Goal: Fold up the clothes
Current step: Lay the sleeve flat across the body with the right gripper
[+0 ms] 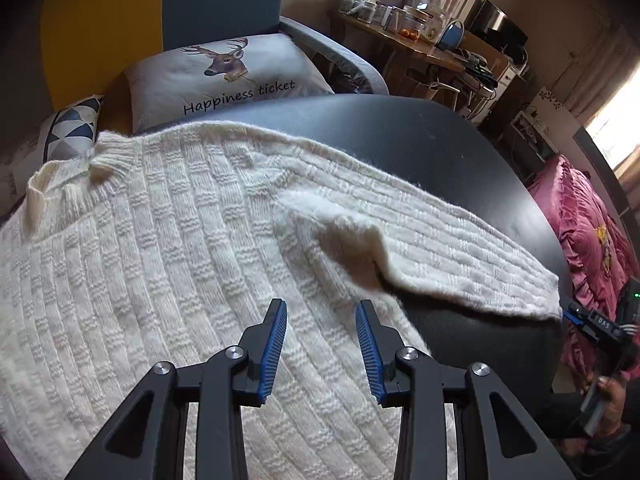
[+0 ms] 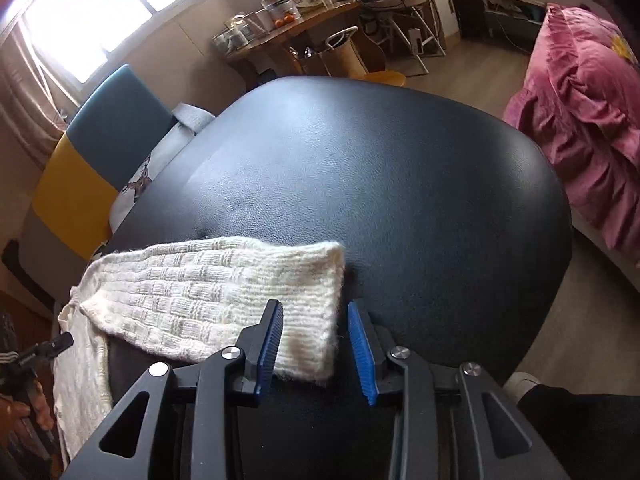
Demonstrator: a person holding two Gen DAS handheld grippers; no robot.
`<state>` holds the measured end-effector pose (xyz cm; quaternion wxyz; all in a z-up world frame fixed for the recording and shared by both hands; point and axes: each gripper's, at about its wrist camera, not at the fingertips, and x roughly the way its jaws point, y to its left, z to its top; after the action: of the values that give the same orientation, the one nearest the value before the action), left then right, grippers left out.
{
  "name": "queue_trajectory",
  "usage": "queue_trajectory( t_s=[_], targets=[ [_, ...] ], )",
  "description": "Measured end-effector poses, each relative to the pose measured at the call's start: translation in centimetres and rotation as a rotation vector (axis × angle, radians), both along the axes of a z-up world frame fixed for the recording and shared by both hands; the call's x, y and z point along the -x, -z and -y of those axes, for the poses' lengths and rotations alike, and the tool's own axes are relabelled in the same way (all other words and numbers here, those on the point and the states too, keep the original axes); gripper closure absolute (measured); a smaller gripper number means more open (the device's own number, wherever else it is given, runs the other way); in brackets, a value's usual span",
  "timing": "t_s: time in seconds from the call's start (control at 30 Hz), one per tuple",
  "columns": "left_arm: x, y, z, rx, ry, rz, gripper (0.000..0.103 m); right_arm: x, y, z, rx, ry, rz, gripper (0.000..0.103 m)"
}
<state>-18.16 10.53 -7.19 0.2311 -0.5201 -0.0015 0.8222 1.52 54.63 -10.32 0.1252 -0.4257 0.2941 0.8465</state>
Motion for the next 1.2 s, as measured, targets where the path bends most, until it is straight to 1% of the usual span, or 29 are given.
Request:
queue_trajectory(
  t_s=[0.1,0.23,0.27,0.3,0.4,0.43,0.57,0.63,0.67,0.7,0.77,0.8,0.87,0.9,0.97,1.0,1.03,1.07,1.1,1.17,1.2],
  targets=[
    [1.6,0.4,0.0,0.01,-0.02,0.01,0.063,1.1,0.1,1.2,-0.083,-0.037,0.019,0.065],
    [3.2,1.5,-0.2,0.031,-0.035,0.028,0.062,2.0,0.1,4.1,-0.301,-0.162,0.083,0.065],
    [3.5,1.9,-0.2,0.037,-0.037,0.032,0.062,2.1,0.2,4.7,-0.34,-0.185,0.084,0.069],
    [3.8,2.2,-0.2,0.039,-0.04,0.037,0.062,2.2,0.2,5.1,-0.362,-0.203,0.081,0.077],
    [4.3,3.0,-0.1,0.048,-0.04,0.049,0.062,2.6,0.1,5.6,-0.377,-0.232,0.072,0.088],
    [4.4,3.2,-0.1,0.053,-0.038,0.051,0.062,3.0,-0.1,5.9,-0.412,-0.243,0.085,0.088],
    [4.8,3.4,0.1,0.055,-0.037,0.055,0.062,5.0,-1.1,6.9,-0.631,-0.286,0.153,0.088],
    [5.0,3.3,0.2,0.055,-0.038,0.05,0.062,5.8,-2.5,6.7,-0.735,-0.28,0.16,0.095],
    [5.1,3.1,0.2,0.054,-0.04,0.044,0.06,6.2,-3.2,6.4,-0.772,-0.269,0.16,0.096],
    [5.2,3.0,0.3,0.053,-0.042,0.039,0.059,6.6,-3.5,5.8,-0.782,-0.257,0.166,0.096],
    [5.6,2.9,0.2,0.054,-0.041,0.031,0.055,7.6,-3.4,4.5,-0.776,-0.239,0.188,0.096],
    [5.8,2.9,0.1,0.054,-0.04,0.027,0.055,7.9,-3.4,3.9,-0.742,-0.227,0.182,0.096],
    [6.1,2.9,-0.2,0.064,-0.039,0.021,0.055,7.7,-3.9,2.6,-0.583,-0.194,0.119,0.094],
    [6.2,2.9,-0.2,0.067,-0.035,0.018,0.055,7.2,-4.5,1.8,-0.49,-0.169,0.069,0.089],
    [6.3,2.7,-0.4,0.07,-0.023,0.012,0.055,6.2,-5.3,0.3,-0.306,-0.15,-0.002,0.076],
    [6.4,2.6,-0.4,0.073,-0.016,0.007,0.055,5.8,-5.5,-0.4,-0.218,-0.147,-0.023,0.076],
    [6.4,2.5,-0.5,0.075,-0.012,0.004,0.055,5.5,-5.3,-0.8,-0.158,-0.144,-0.016,0.076],
    [6.5,2.5,-0.5,0.077,-0.008,0.003,0.055,5.4,-5.1,-1.0,-0.125,-0.137,0.01,0.076],
    [6.6,2.6,-0.6,0.077,-0.007,0.004,0.055,5.3,-4.6,-1.0,-0.114,-0.135,0.042,0.076],
    [6.8,2.8,-0.6,0.071,-0.012,0.012,0.055,5.5,-3.3,-0.5,-0.147,-0.141,0.122,0.076],
    [6.8,2.9,-0.5,0.066,-0.014,0.017,0.055,5.5,-2.7,-0.3,-0.144,-0.147,0.145,0.076]
  ],
)
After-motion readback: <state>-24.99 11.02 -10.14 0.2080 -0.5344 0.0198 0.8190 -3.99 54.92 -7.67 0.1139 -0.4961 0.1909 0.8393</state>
